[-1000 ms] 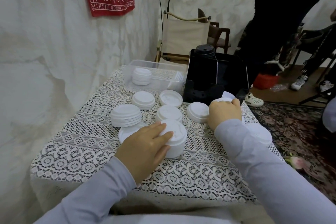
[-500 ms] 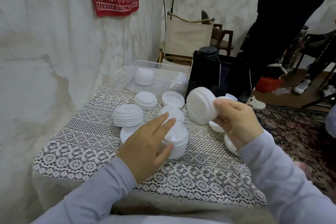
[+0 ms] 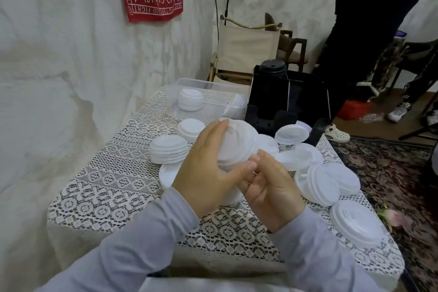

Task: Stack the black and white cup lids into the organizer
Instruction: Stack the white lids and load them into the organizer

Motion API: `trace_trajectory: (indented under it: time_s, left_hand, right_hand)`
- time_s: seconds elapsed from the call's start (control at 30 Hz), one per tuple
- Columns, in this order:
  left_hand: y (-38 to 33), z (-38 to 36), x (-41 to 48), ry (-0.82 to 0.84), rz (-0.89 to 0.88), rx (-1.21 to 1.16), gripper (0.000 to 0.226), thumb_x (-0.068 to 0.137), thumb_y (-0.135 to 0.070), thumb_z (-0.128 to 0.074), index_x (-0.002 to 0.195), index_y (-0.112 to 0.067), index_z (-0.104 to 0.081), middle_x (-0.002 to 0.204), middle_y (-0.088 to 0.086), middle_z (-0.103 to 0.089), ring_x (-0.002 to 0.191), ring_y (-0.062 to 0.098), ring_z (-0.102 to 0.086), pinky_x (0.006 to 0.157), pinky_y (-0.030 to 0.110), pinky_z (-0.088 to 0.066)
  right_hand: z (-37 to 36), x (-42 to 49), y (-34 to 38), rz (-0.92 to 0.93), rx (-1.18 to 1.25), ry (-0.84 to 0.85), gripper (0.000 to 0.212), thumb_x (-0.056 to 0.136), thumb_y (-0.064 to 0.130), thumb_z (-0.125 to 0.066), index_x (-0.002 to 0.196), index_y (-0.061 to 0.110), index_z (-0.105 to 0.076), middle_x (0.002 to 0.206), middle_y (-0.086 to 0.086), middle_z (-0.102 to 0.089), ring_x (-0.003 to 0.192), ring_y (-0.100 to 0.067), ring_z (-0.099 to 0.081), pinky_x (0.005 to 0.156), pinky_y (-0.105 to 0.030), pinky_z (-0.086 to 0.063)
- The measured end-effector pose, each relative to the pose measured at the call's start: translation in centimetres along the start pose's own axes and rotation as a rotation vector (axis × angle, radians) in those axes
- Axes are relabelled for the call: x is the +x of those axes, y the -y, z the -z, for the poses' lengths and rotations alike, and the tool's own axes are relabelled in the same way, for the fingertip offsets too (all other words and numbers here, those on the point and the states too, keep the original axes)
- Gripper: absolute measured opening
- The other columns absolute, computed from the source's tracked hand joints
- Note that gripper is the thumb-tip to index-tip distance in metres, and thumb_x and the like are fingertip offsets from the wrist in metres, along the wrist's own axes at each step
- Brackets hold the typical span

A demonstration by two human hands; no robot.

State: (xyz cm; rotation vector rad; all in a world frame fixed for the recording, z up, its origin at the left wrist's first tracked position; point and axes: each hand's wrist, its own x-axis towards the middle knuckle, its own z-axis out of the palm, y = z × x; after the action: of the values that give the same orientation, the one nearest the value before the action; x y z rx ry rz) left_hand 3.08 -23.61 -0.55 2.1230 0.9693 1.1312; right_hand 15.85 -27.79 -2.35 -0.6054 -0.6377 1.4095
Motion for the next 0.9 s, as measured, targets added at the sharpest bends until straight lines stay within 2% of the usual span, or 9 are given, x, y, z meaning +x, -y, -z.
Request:
trace_trajectory:
  time_s: [0.1, 0.27, 0.37, 0.43, 0.53, 0.63, 0.73, 0.83, 0.9]
  left_hand:
    - [0.3, 1.0, 0.6, 0.068, -0.058, -0.011, 0.079, 0.060, -0.062, -0.067, 0.130, -0.038, -0.037, 0.128, -0.022, -0.040, 0.115, -0.014, -0.035, 0.095, -0.003, -0.021]
    - [0.7, 2.4, 1.1, 0.156, -0.173, -0.031, 0.066, 0.060, -0.055, -0.068, 0.118, -0.046, -0.038, 0.122, -0.026, -0.043, 0.115, -0.010, -0.041, 0.097, 0.013, -0.036]
    - [0.7, 3.2, 1.0, 0.297, -0.247, -0.054, 0.073, 0.060, -0.037, -0.072, 0.123, -0.040, -0.037, 0.122, -0.026, -0.043, 0.115, -0.005, -0.044, 0.096, 0.011, -0.036]
    - [0.7, 3.4, 0.9, 0.407, -0.289, -0.024, 0.080, 0.061, -0.021, -0.073, 0.127, -0.037, -0.032, 0.126, -0.023, -0.041, 0.117, -0.006, -0.042, 0.096, 0.007, -0.032]
    - [1.0, 3.6, 1.2, 0.491, -0.369, 0.042, 0.085, 0.063, -0.009, -0.068, 0.133, -0.039, -0.028, 0.138, -0.024, -0.031, 0.130, -0.009, -0.029, 0.105, 0.008, -0.023]
    - [2.2, 3.6, 1.5, 0.389, -0.448, 0.192, 0.078, 0.071, -0.011, -0.064, 0.137, -0.033, -0.028, 0.149, -0.018, -0.024, 0.143, 0.003, -0.013, 0.116, 0.021, -0.013]
    - [3.1, 3.1, 1.5, 0.150, -0.558, 0.353, 0.051, 0.078, -0.021, -0.056, 0.128, -0.019, -0.045, 0.138, 0.009, -0.046, 0.132, 0.020, -0.034, 0.111, 0.030, -0.025]
    - [3.6, 2.3, 1.3, -0.011, -0.625, 0.466, 0.037, 0.082, -0.027, -0.059, 0.114, -0.007, -0.061, 0.114, 0.014, -0.061, 0.108, 0.025, -0.050, 0.095, 0.036, -0.040]
    - [3.9, 2.2, 1.2, -0.052, -0.658, 0.490, 0.034, 0.083, -0.025, -0.060, 0.108, -0.002, -0.064, 0.105, 0.015, -0.063, 0.101, 0.024, -0.052, 0.087, 0.034, -0.044]
  right_hand:
    - [0.4, -0.1, 0.6, -0.051, -0.042, 0.042, 0.048, 0.043, 0.022, -0.094, 0.077, 0.003, -0.066, 0.079, -0.017, -0.067, 0.075, -0.023, -0.070, 0.071, -0.034, -0.059]
    - [0.4, -0.2, 2.3, -0.173, -0.114, 0.055, 0.058, 0.035, 0.033, -0.095, 0.077, -0.001, -0.073, 0.078, -0.019, -0.070, 0.067, -0.025, -0.071, 0.061, -0.033, -0.058]
    - [0.0, 0.5, 3.7, -0.254, -0.214, -0.047, 0.045, 0.061, 0.047, -0.073, 0.076, 0.005, -0.076, 0.077, -0.015, -0.071, 0.063, -0.023, -0.069, 0.054, -0.029, -0.057]
    - [-0.1, 1.2, 4.3, -0.254, -0.309, -0.064, 0.033, 0.070, 0.038, -0.061, 0.072, 0.009, -0.076, 0.071, -0.011, -0.069, 0.057, -0.018, -0.066, 0.050, -0.026, -0.055]
    - [-0.2, 1.9, 4.4, -0.235, -0.397, -0.009, 0.021, 0.073, 0.017, -0.070, 0.088, 0.002, -0.072, 0.078, -0.015, -0.070, 0.062, -0.020, -0.068, 0.055, -0.027, -0.058]
    - [-0.3, 2.1, 4.2, -0.209, -0.335, -0.065, 0.036, 0.068, 0.013, -0.067, 0.102, 0.001, -0.068, 0.088, -0.015, -0.071, 0.069, -0.019, -0.069, 0.063, -0.028, -0.058]
    - [-0.2, 2.3, 3.5, -0.164, -0.158, -0.176, 0.043, 0.067, 0.010, -0.067, 0.108, 0.000, -0.065, 0.102, -0.018, -0.070, 0.078, -0.023, -0.070, 0.066, -0.031, -0.060]
    - [-0.2, 2.1, 2.6, -0.150, -0.011, -0.217, 0.054, 0.067, 0.007, -0.068, 0.119, 0.000, -0.057, 0.110, -0.021, -0.066, 0.084, -0.027, -0.070, 0.064, -0.032, -0.059]
    - [-0.2, 1.8, 2.5, -0.112, -0.059, -0.215, 0.042, 0.071, 0.006, -0.067, 0.113, 0.005, -0.059, 0.098, -0.017, -0.070, 0.079, -0.025, -0.070, 0.066, -0.033, -0.060]
